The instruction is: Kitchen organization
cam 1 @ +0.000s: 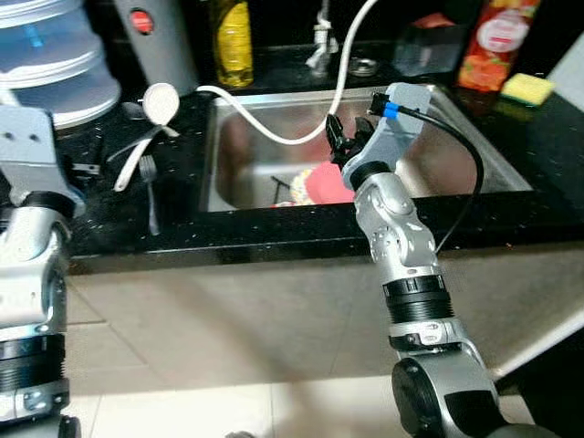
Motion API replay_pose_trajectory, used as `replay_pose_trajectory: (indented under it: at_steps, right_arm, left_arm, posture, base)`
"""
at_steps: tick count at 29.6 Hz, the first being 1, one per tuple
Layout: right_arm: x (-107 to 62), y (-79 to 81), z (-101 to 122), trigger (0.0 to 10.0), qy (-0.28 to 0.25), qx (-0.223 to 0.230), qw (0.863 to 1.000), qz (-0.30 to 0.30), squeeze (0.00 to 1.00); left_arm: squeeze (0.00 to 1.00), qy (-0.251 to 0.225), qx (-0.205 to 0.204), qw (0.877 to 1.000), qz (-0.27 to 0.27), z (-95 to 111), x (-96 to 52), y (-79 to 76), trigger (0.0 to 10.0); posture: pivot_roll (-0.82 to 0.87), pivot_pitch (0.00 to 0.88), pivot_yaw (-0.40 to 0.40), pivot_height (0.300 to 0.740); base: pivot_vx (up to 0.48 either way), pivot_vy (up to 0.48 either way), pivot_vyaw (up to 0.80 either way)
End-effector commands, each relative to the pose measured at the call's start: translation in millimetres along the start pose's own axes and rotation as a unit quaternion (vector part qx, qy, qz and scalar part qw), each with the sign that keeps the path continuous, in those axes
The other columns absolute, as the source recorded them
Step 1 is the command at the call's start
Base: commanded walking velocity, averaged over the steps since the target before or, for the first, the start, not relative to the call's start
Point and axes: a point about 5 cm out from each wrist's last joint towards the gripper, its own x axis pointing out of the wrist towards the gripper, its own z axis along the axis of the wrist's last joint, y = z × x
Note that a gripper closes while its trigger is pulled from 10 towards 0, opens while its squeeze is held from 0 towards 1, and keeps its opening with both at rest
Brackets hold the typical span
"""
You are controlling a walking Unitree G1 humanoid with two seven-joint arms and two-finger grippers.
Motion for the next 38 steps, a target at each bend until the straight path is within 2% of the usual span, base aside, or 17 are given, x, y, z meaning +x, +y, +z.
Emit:
replay_pose_trajectory:
  at_steps: [1, 20, 28, 38]
  right_arm:
    - [1.1, -2.2, 0.5, 10.0, 0.001, -0.002, 1.000, -0.010, 0.00]
    - [-0.9, -10.7, -2.0, 10.0, 0.009, -0.006, 0.999, -0.037, 0.00]
    - [-0.2, -15.3, -4.0, 10.0, 0.019, 0.009, 0.998, -0.056, 0.00]
    - [0.4, -18.9, -5.2, 10.0, 0.025, 0.018, 0.997, -0.068, 0.00]
  left_arm:
    - [0.00, 0.010, -0.011, 1.000, -0.006, -2.9, -2.5, -3.2, 10.0]
    - [0.00, 0.025, -0.018, 0.999, -0.020, -5.8, -1.4, -10.9, 10.0]
    - [0.00, 0.031, -0.022, 0.999, -0.024, -7.2, -0.7, -13.0, 10.0]
    - [0.00, 0.038, -0.023, 0.999, -0.031, -10.0, -0.3, -16.8, 10.0]
  posture:
    - [0.14, 0.000, 0.060, 0.740]
    - [0.12, 0.000, 0.073, 0.740]
    - [0.12, 0.000, 0.074, 0.740]
    - [0.12, 0.000, 0.076, 0.740]
  base:
    - [0.000, 0.000, 0.80]
    - [0.000, 0.000, 0.77]
    - [0.000, 0.000, 0.00]
    - [0.000, 0.000, -0.77]
